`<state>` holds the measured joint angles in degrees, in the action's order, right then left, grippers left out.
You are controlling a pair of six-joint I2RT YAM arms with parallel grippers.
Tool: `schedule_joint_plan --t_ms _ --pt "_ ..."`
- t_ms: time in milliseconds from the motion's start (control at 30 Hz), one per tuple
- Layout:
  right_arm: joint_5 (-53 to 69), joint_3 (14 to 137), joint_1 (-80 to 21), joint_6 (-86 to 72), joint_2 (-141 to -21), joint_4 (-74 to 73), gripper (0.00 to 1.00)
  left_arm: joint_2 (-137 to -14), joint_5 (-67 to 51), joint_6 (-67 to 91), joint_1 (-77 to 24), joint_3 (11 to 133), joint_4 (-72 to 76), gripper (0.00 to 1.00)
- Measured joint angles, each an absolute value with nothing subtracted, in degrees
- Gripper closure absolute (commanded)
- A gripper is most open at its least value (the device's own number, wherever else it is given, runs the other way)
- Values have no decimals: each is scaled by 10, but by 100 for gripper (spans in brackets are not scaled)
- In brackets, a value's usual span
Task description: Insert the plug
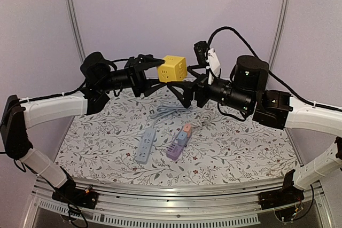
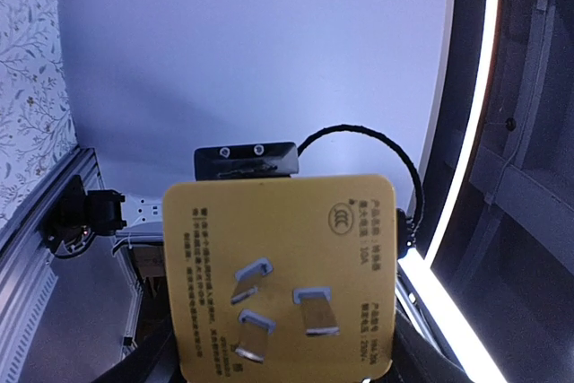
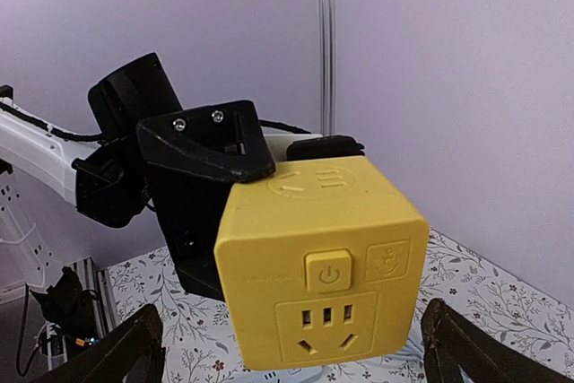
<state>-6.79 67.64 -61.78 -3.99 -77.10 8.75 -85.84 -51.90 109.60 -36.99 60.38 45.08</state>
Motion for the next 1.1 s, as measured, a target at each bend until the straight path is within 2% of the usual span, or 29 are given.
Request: schedule_joint_plan --t_ms 333,933,1100 --pt "-55 691 -617 -42 -781 69 3 -858 -526 1095 -390 607 453 100" --pt "-36 709 -616 -49 -783 31 21 -858 -536 1069 -393 607 421 100" --pt "-32 709 -614 -53 -785 28 30 -858 -539 1058 -394 607 408 100"
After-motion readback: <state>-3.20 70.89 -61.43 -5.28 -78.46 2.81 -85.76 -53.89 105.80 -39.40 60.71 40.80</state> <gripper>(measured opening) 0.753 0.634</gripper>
